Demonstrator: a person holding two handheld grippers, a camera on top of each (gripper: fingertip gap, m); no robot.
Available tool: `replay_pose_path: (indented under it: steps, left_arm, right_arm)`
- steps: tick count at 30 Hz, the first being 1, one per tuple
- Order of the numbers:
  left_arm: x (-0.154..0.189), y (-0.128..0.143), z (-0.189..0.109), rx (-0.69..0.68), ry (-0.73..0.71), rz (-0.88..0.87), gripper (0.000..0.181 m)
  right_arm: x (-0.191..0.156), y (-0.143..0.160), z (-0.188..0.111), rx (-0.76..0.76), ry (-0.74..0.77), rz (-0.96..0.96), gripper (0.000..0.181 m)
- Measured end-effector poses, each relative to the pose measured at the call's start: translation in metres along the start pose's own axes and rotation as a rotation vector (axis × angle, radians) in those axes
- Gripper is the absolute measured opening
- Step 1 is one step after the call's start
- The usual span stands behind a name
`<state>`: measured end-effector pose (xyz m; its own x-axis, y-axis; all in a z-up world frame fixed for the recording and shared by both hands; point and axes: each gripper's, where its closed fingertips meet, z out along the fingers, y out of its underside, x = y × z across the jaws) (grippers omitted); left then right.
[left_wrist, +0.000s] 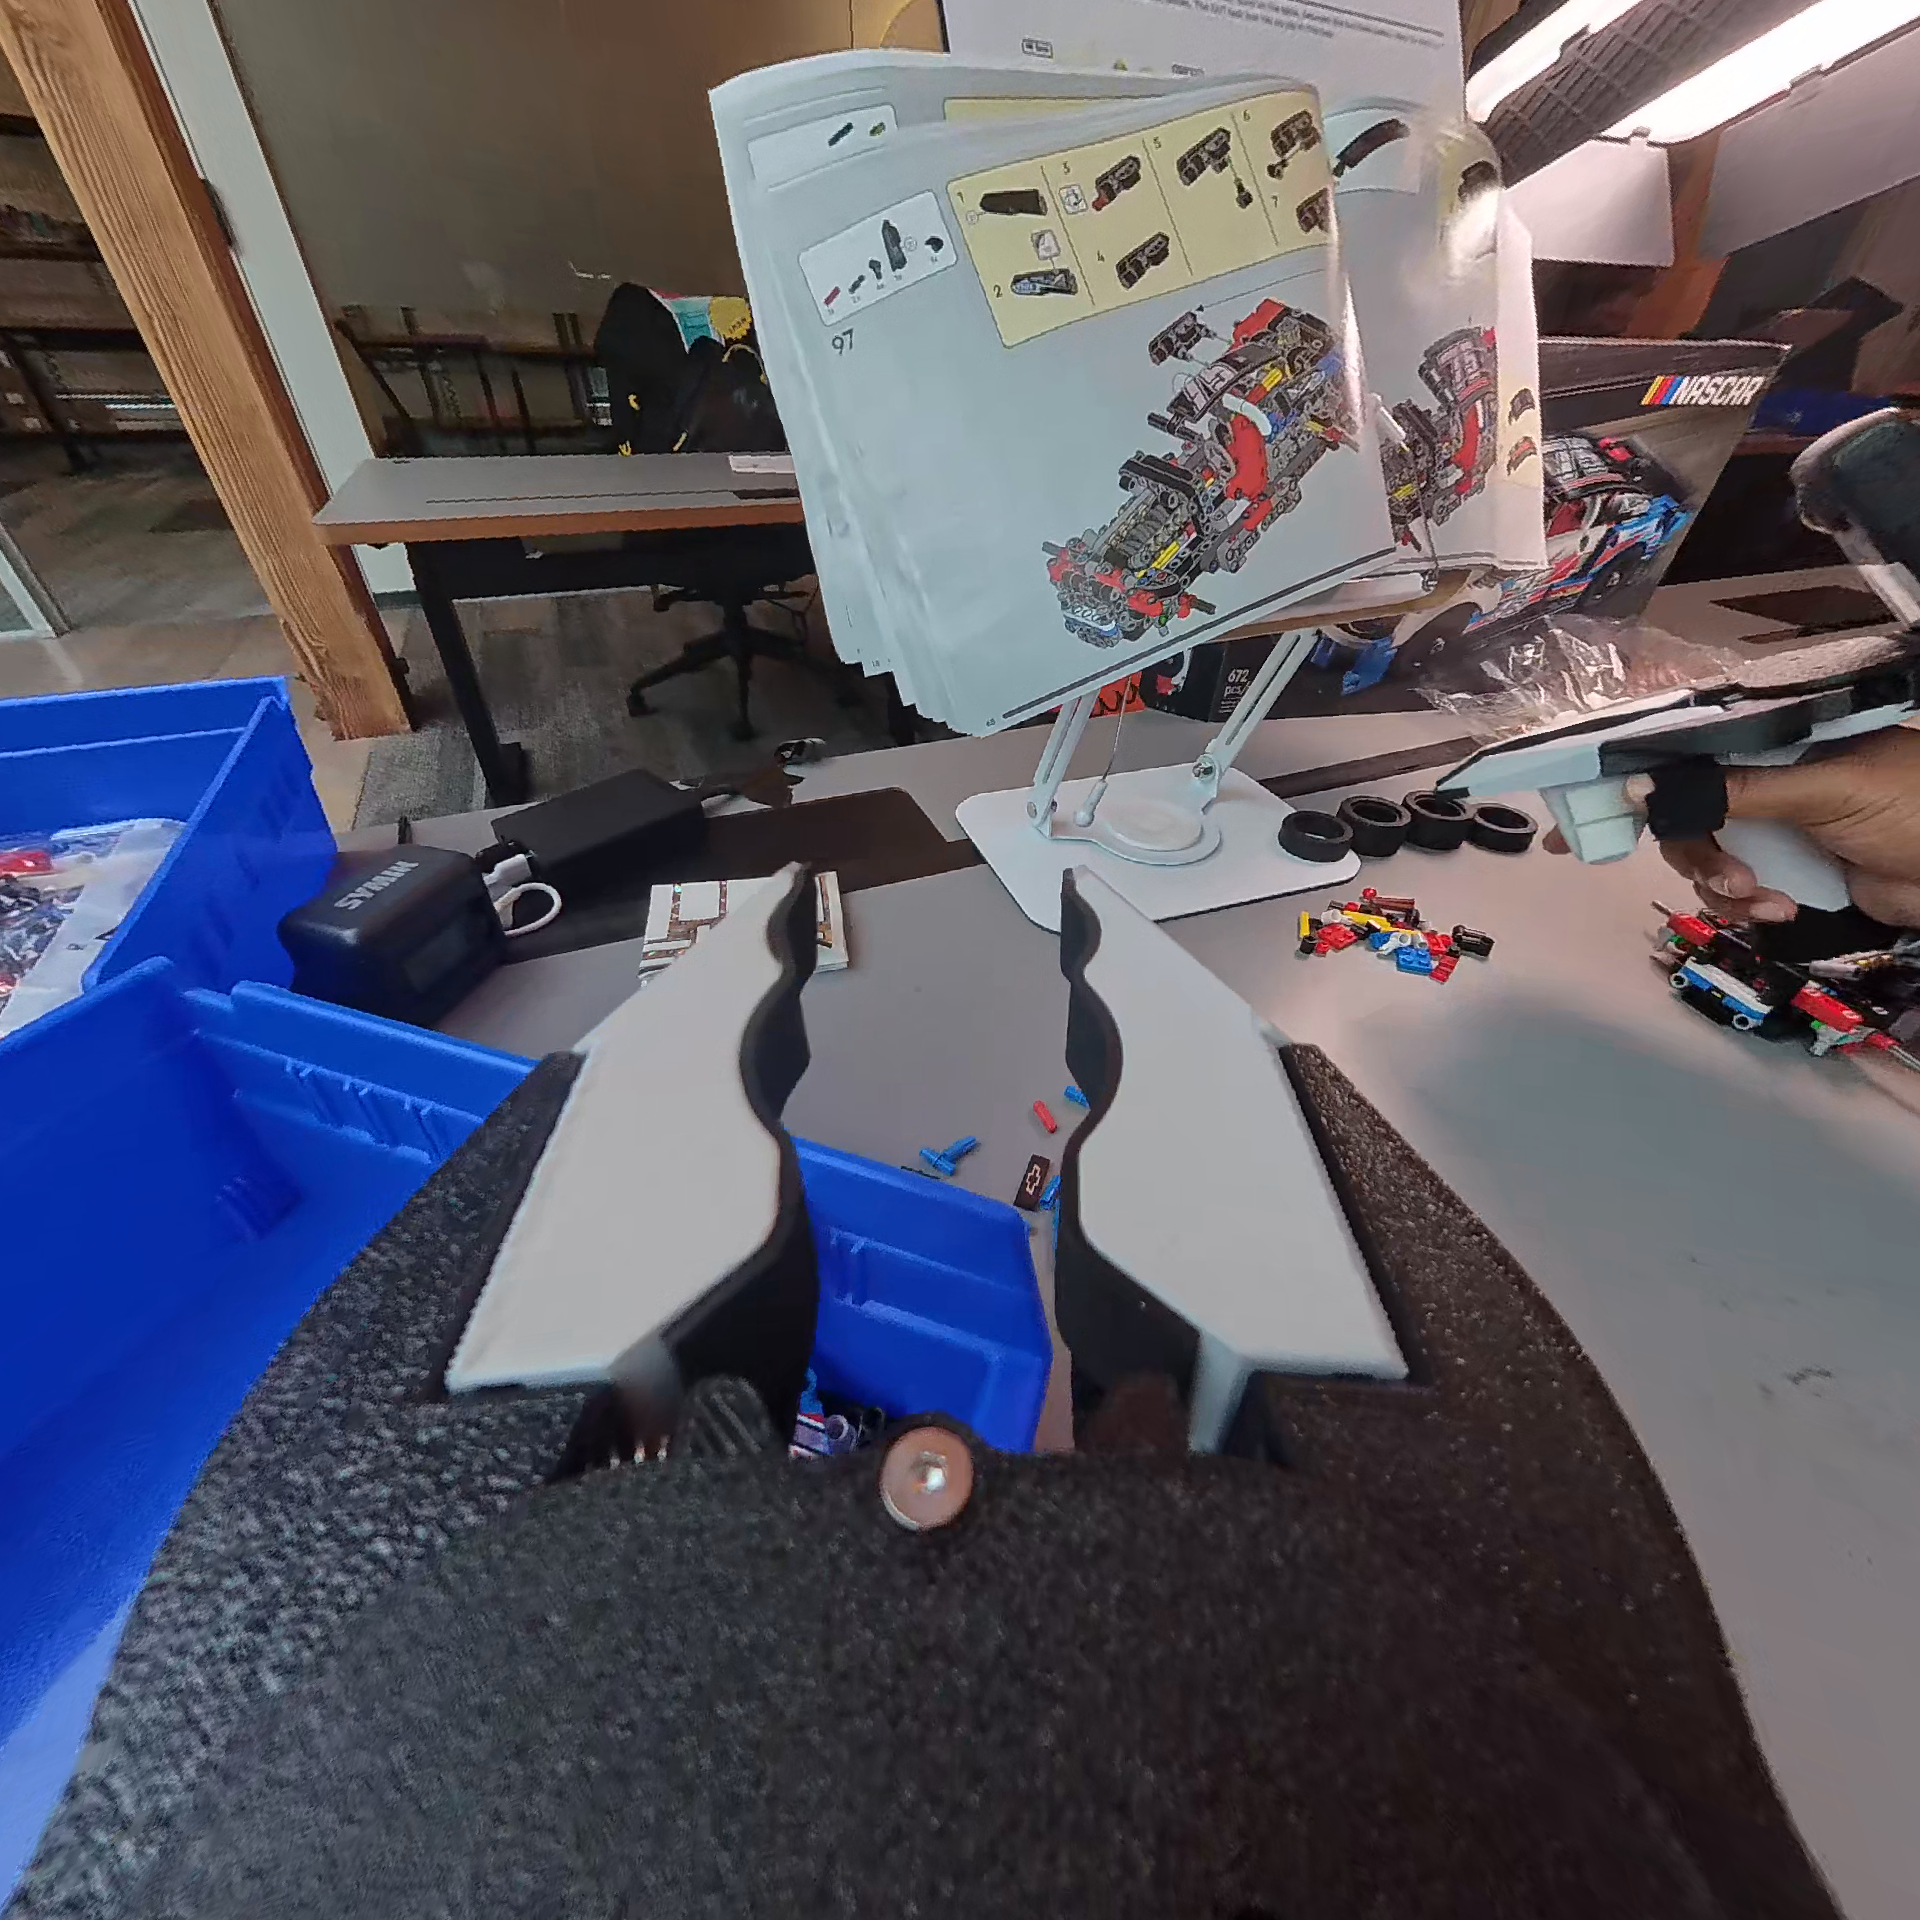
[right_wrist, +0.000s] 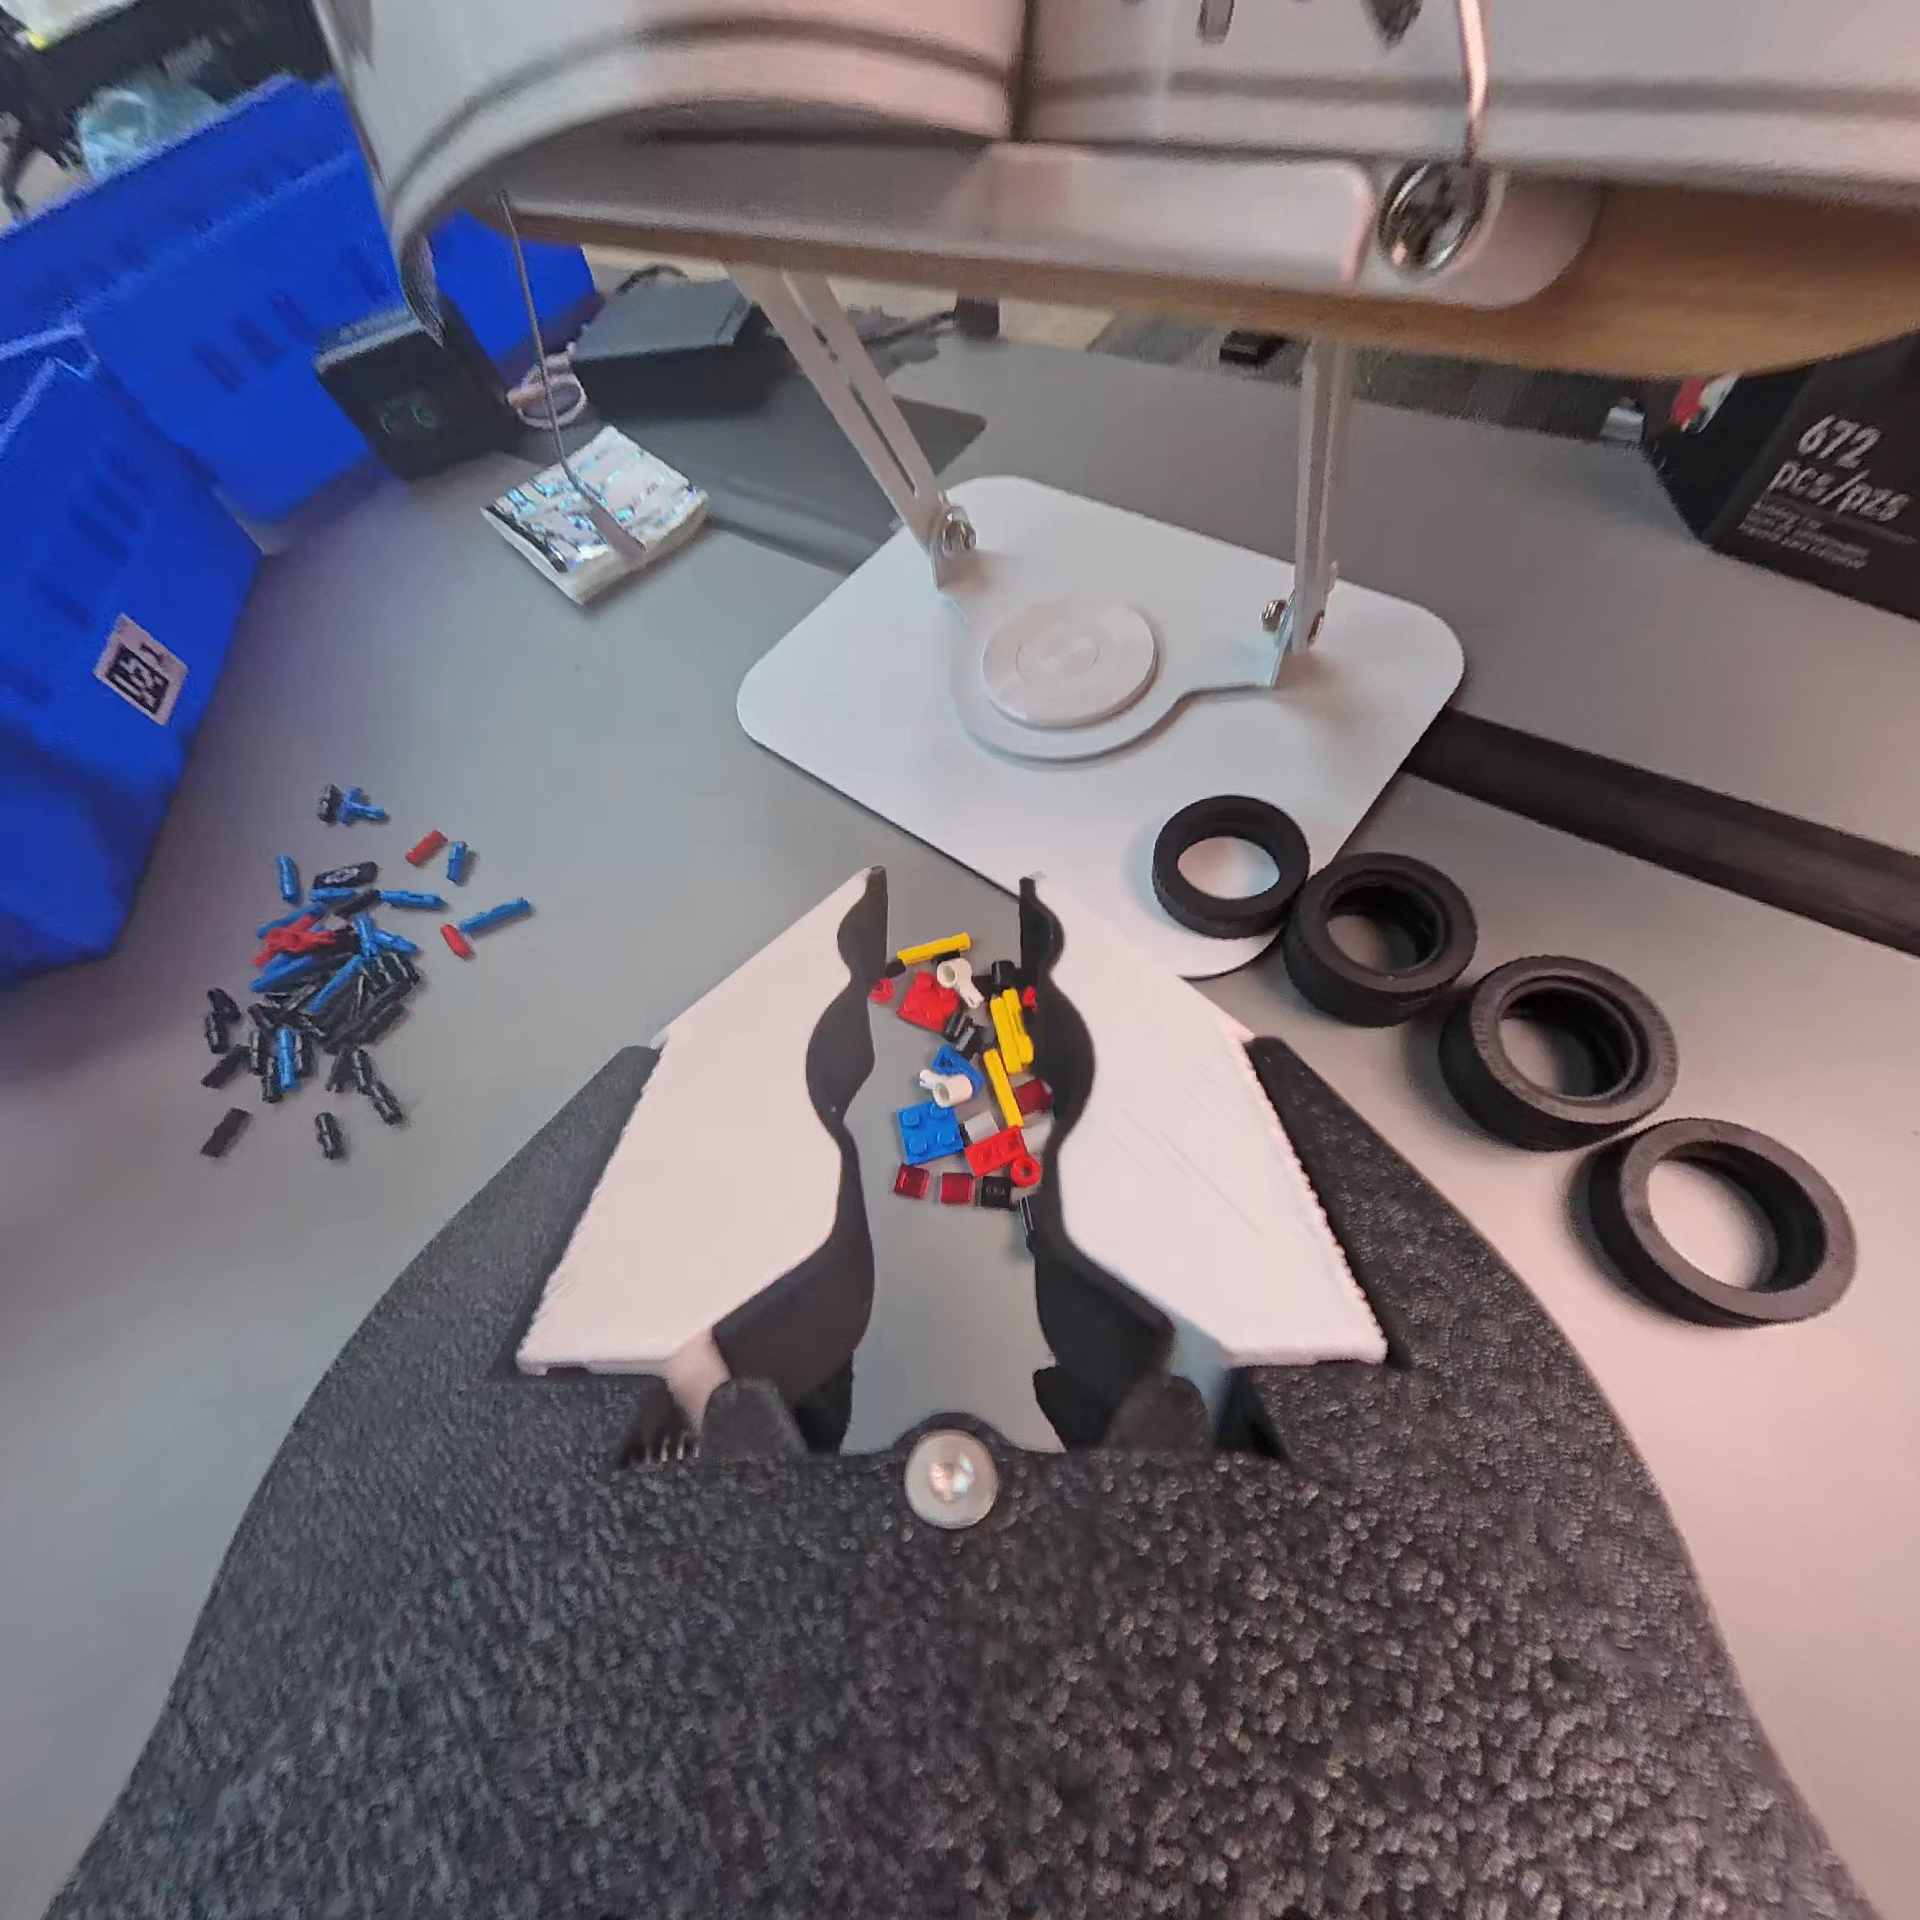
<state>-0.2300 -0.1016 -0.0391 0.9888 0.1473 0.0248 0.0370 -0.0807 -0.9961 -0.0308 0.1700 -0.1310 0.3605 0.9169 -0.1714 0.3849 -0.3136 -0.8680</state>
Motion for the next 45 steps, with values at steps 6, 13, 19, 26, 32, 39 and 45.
replay_pose_path:
  steps: [6, 13, 19, 26, 32, 39, 45]
  left_arm:
    - [0.023, -0.007, 0.0, 0.056, 0.066, 0.067, 0.045]
    - [0.056, 0.0, 0.005, 0.061, 0.169, 0.11, 0.048]
    - [0.089, 0.008, 0.013, 0.071, 0.246, 0.157, 0.043]
    - [0.14, 0.035, 0.033, 0.008, 0.352, 0.155, 0.047]
    - [0.169, 0.072, 0.054, -0.067, 0.4, 0.163, 0.047]
    - [0.158, 0.079, 0.061, -0.068, 0.371, 0.153, 0.051]
    - [0.132, 0.073, 0.06, -0.037, 0.307, 0.11, 0.053]
  right_arm:
    - [-0.008, -0.05, -0.047, 0.254, -0.062, -0.091, 0.016]
    - [-0.045, -0.109, -0.128, 0.614, -0.092, -0.343, 0.01]
    - [-0.058, -0.115, -0.139, 0.668, -0.002, -0.457, 0.042]
    - [-0.023, -0.095, -0.088, 0.53, 0.228, -0.424, 0.047]
    - [-0.007, -0.075, -0.062, 0.486, 0.254, -0.348, 0.038]
    - [-0.006, -0.074, -0.063, 0.56, 0.229, -0.293, 0.037]
    - [0.0, -0.075, -0.065, 0.598, 0.249, -0.281, 0.037]
